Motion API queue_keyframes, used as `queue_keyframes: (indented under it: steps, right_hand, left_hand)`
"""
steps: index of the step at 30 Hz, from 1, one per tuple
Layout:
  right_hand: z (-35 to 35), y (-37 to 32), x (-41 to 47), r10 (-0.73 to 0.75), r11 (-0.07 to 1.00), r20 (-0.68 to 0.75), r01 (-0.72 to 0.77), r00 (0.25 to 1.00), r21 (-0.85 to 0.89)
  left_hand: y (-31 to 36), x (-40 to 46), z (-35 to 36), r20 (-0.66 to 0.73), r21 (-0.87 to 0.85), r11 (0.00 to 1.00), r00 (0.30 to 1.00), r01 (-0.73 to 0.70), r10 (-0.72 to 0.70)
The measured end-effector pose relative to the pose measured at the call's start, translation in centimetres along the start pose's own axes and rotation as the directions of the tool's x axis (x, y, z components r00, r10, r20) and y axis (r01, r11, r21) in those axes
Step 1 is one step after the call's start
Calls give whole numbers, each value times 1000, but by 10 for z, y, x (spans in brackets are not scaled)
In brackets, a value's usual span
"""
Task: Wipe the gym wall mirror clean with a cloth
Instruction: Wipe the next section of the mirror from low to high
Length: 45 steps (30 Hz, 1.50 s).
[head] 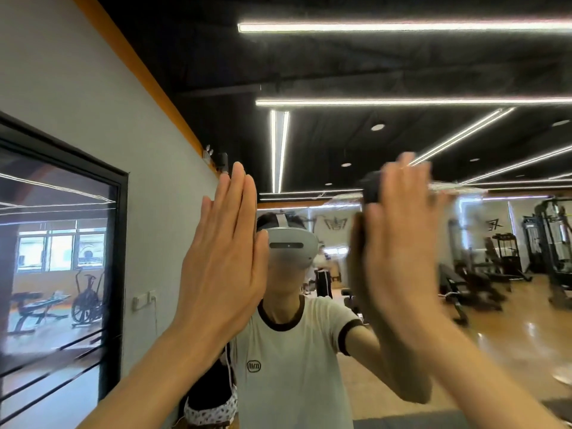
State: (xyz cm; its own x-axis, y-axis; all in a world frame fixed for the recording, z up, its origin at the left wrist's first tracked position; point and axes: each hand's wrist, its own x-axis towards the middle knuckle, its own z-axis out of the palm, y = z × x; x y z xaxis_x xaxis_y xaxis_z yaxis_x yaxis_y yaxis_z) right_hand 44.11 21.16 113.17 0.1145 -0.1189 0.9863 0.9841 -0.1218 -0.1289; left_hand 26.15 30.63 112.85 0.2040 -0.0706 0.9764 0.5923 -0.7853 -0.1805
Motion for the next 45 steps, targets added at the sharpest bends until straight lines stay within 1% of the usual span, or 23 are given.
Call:
queue_keyframes:
  steps: [3, 5, 7, 9, 11, 13, 14, 15, 18, 19, 21, 23, 26, 28, 29, 31, 33, 34, 37, 38, 40, 43, 45]
  right_hand:
    - [29, -63, -6, -308, 951, 26, 309, 951, -13]
    - [32, -57, 4, -408, 913, 17, 408, 913, -28]
    - [20, -21, 12, -368, 928, 46, 370, 929, -34]
    - [0, 27, 16, -184, 982, 56, 186, 981, -27]
    - [-16, 60, 20, 12, 1000, 34, -12, 999, -15]
    - [-15, 52, 21, 106, 994, -11, -106, 994, 11]
    - [-9, 34, 21, 92, 996, -36, -92, 995, 22]
    - [0, 10, 20, 36, 999, -56, -34, 998, 25]
    - [36, -68, 15, -244, 969, -48, 246, 968, 26]
    - [42, -84, 15, -320, 947, -35, 321, 947, 21]
    - [46, -83, 21, -419, 908, -9, 419, 908, -19]
    - [35, -50, 29, -405, 913, 26, 406, 914, -47]
    - [6, 14, 40, -155, 987, 17, 156, 988, -41]
    - [-1, 21, 43, -43, 999, -7, 43, 999, -11]
    - [4, 6, 41, -40, 999, -27, 41, 999, 14]
    - [21, -41, 37, -153, 987, -53, 155, 987, 30]
    - [43, -85, 37, -327, 944, -52, 329, 944, 28]
    - [50, -98, 41, -371, 927, -45, 373, 927, 34]
    - [49, -86, 61, -450, 891, 2, 449, 893, -69]
    - [42, -70, 67, -443, 892, 43, 445, 896, -75]
    - [23, -28, 77, -334, 938, 86, 340, 939, -70]
    - [-7, 39, 84, -105, 987, 41, 109, 994, -121]
    - [-10, 42, 77, 5, 994, 2, -4, 1000, -111]
  left_hand:
    - [-3, 0, 1, 2, 21, 1000, 1000, -14, 14]
    - [-5, 0, 1, -1, 23, 1000, 1000, -21, 21]
    - [-8, 1, -1, 1, 30, 999, 999, -33, 33]
    - [-12, 3, -4, -7, 40, 999, 999, -31, 31]
    - [-15, 4, -5, -16, 43, 999, 1000, -21, 22]
    - [-17, 5, -4, -14, 41, 999, 1000, -20, 21]
    - [-17, 5, -3, -14, 38, 999, 1000, -21, 22]
    - [-17, 5, -3, -16, 35, 999, 1000, -23, 24]
    - [-16, 4, 0, -39, 18, 999, 999, -27, 28]
    - [-15, 4, 0, -41, 2, 1000, 999, -22, 22]
    - [-15, 5, 0, -41, -12, 1000, 999, -14, 13]
    - [-15, 4, 0, -44, 31, 999, 999, -21, 23]
    - [-15, 4, 0, -42, 54, 998, 999, -23, 25]
    - [-15, 4, 1, -39, 49, 999, 999, -13, 15]
    - [-15, 3, 1, -38, 51, 999, 999, -11, 13]
    - [-15, 3, 1, -41, 55, 998, 999, -14, 16]
    - [-13, 3, 0, -38, 21, 1000, 999, -9, 10]
    - [-12, 3, -1, -34, -8, 1000, 999, 1, -1]
    - [-11, 4, -2, -28, -1, 1000, 1000, 4, -4]
    - [-12, 3, -2, -27, 22, 1000, 1000, -5, 5]
    - [-14, 3, -1, -30, 41, 999, 999, -14, 15]
    - [-15, 3, 1, -43, 30, 999, 999, -18, 20]
    - [-14, 3, 1, -44, 34, 999, 999, -19, 20]
